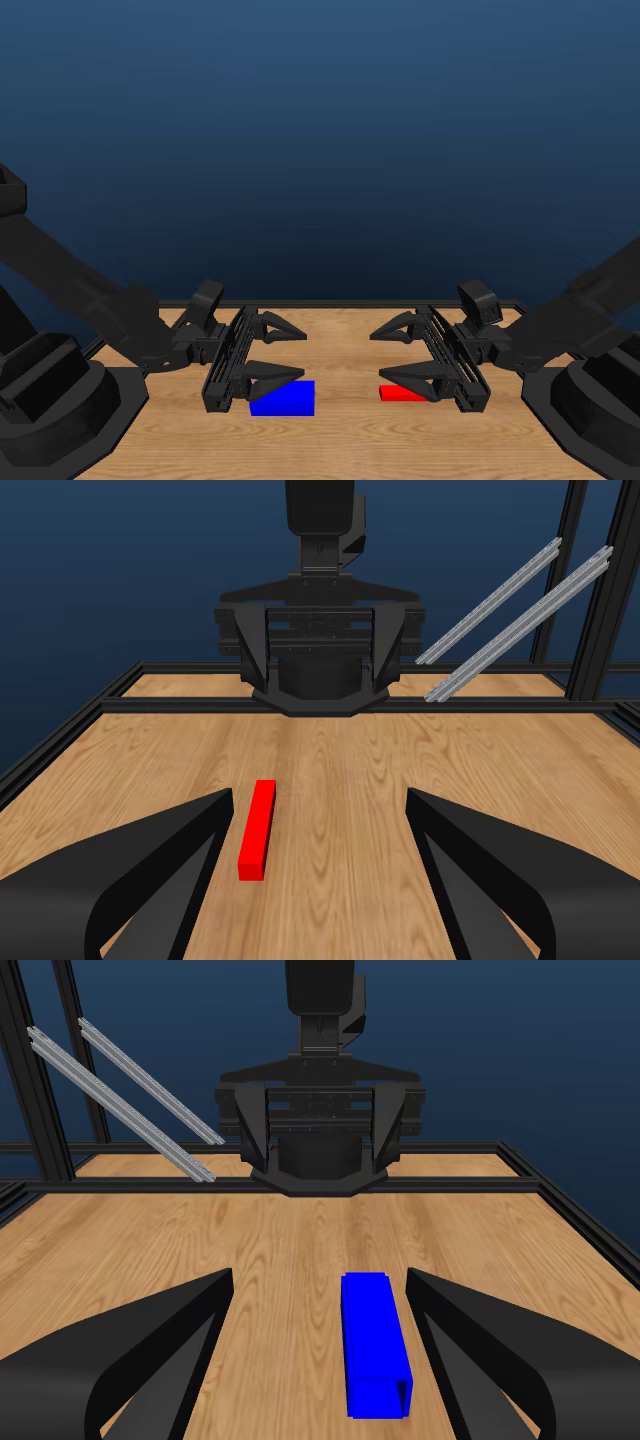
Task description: Insert peg into socket
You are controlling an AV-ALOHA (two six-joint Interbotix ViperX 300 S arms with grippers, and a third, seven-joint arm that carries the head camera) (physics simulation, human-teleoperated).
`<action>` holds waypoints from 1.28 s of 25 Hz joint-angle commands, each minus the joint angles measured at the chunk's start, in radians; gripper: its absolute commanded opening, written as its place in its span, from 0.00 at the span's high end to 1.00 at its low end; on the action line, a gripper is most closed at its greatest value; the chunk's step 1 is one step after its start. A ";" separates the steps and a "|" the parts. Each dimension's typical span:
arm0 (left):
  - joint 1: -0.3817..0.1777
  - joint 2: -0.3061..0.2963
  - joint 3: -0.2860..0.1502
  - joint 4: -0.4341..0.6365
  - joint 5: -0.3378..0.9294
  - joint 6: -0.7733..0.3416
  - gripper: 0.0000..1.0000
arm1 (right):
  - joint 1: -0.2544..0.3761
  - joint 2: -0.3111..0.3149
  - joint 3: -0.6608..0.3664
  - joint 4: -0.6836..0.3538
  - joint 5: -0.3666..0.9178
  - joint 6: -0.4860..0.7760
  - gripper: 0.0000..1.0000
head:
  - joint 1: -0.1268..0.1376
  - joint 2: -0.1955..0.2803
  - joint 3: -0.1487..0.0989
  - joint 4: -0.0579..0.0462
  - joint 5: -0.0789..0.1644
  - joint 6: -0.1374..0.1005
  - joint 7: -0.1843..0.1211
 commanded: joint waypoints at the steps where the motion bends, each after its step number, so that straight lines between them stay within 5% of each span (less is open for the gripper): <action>1: -0.050 -0.022 0.012 -0.060 -0.148 -0.048 0.00 | 0.039 -0.016 -0.035 0.127 0.128 0.053 0.00 | 0.003 0.002 -0.055 0.004 0.175 0.019 -0.003; 7: -0.017 0.009 0.034 -0.047 -0.199 -0.103 0.00 | 0.033 -0.020 -0.022 0.160 0.138 0.067 0.00 | 0.001 0.027 -0.067 0.004 0.180 0.021 -0.006; 12: -0.017 -0.025 0.028 -0.148 0.138 -0.055 0.00 | 0.027 -0.024 -0.036 0.153 0.192 0.058 0.00 | -0.016 0.112 -0.094 0.004 0.164 0.032 0.020; 15: 0.002 -0.052 0.020 -0.188 0.314 -0.032 0.00 | 0.016 -0.018 -0.042 0.137 0.209 0.056 0.00 | -0.028 0.185 -0.125 0.005 0.153 0.045 0.042; 22: 0.074 -0.065 -0.062 -0.180 0.655 0.013 0.00 | -0.019 -0.044 -0.034 0.083 0.232 0.048 0.00 | -0.070 0.390 -0.241 0.010 0.154 0.082 0.094; 26: 0.102 -0.020 -0.118 -0.139 0.776 -0.006 0.00 | -0.028 -0.084 -0.010 0.068 0.233 0.042 0.00 | -0.095 0.465 -0.295 0.010 0.168 0.091 0.109; 32: 0.117 0.074 -0.188 -0.089 0.884 -0.054 0.00 | -0.031 -0.133 0.049 0.076 0.220 0.047 0.00 | -0.125 0.523 -0.337 0.007 0.195 0.095 0.120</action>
